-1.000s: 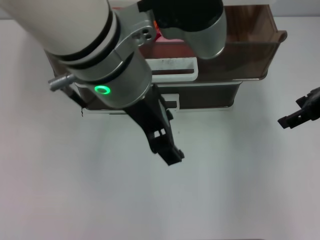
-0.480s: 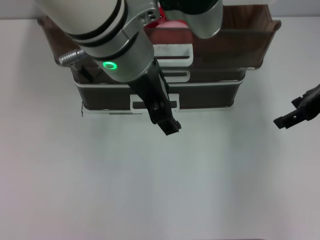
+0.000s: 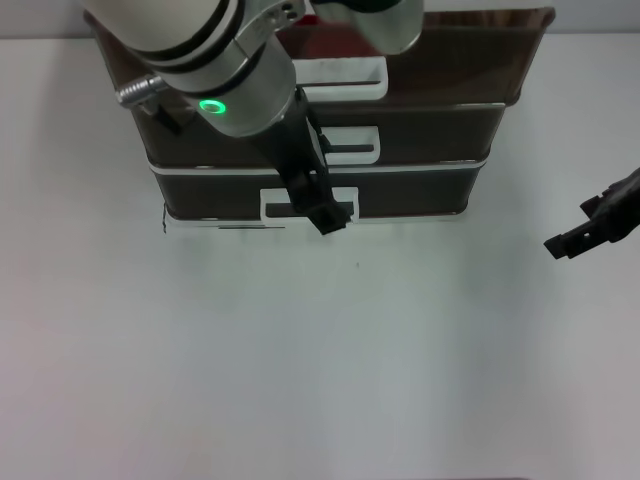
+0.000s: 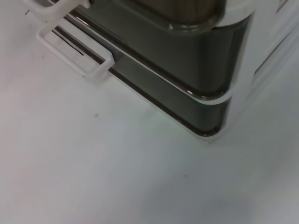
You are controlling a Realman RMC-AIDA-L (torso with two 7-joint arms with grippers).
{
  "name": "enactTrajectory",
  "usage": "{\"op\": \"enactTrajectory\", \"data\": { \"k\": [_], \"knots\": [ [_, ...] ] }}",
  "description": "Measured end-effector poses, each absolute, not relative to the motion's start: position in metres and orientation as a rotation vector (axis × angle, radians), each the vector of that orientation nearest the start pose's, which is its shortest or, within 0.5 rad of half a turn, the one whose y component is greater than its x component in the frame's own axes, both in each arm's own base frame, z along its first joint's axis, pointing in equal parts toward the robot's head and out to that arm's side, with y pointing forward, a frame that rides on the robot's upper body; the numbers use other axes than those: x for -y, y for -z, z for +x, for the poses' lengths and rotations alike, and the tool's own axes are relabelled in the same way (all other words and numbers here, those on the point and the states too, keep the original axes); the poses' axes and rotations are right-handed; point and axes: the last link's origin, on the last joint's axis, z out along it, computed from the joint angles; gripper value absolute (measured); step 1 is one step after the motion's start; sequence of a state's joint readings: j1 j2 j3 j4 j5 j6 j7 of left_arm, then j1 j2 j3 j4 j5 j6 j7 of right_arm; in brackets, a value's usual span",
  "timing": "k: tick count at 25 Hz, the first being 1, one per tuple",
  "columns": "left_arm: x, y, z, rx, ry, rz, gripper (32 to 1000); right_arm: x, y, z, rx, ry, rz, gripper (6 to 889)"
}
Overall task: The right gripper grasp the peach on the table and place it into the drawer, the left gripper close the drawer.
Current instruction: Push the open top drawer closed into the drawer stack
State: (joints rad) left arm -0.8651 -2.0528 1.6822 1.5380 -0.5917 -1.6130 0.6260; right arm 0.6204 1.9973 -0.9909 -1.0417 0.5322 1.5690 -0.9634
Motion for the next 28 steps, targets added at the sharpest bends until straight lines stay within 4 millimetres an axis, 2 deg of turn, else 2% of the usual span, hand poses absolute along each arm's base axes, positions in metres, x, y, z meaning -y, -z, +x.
{"op": "enactTrajectory", "data": {
  "k": [11,28],
  "knots": [
    [-0.358,0.023,-0.049,0.075,-0.583,-2.727,814,-0.364,-0.050,0.268,-1.043,0.421,-2.598,854],
    [-0.351,0.026,-0.049,0.078,-0.587,-2.763,814,-0.366,-0.051,0.269,-1.035,0.415,-2.586,854]
  ]
}}
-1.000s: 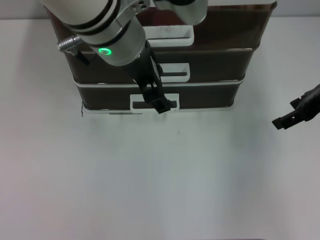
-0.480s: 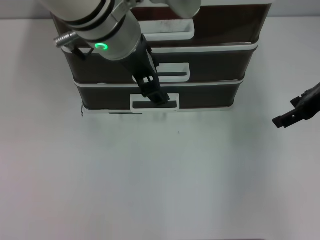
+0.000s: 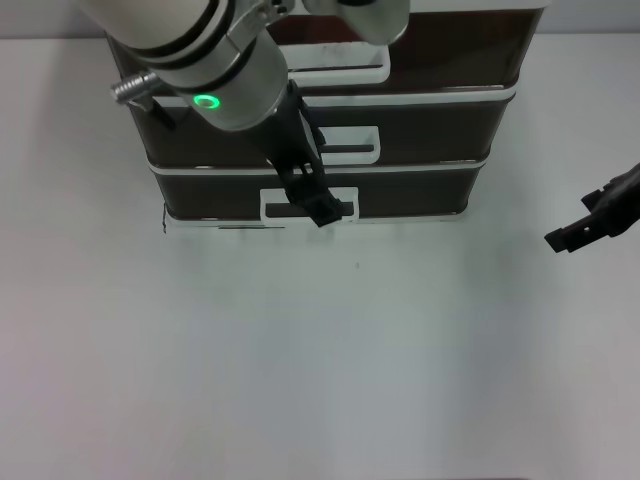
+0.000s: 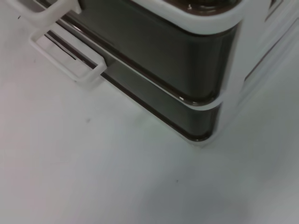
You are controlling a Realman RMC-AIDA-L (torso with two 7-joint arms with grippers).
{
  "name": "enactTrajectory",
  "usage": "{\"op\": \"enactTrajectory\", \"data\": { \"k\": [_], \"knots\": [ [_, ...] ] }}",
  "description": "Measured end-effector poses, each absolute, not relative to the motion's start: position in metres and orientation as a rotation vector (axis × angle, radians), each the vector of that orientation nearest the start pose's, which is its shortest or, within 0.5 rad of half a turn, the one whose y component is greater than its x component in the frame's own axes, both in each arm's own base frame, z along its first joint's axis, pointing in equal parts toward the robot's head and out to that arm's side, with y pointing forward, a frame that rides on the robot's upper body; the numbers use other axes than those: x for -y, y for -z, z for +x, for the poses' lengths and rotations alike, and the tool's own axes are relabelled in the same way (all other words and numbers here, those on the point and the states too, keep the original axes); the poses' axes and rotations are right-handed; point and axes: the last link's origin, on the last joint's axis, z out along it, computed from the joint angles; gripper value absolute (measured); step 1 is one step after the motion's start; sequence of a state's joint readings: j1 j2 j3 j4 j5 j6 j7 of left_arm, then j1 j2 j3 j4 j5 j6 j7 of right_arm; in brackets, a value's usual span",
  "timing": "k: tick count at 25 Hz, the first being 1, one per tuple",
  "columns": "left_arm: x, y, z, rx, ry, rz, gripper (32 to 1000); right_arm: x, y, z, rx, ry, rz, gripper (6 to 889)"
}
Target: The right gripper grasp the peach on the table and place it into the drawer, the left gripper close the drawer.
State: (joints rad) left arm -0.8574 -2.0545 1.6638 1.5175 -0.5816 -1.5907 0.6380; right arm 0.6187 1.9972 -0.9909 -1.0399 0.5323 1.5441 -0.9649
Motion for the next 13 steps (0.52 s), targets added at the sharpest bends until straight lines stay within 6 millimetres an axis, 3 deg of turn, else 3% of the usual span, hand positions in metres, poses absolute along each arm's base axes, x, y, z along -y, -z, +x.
{"op": "enactTrajectory", "data": {
  "k": [13],
  "knots": [
    [-0.332,0.026,-0.041,0.112,-0.575,-2.854,814,-0.365,-0.050,0.270,-1.038,0.415,-2.585,854]
  ]
}}
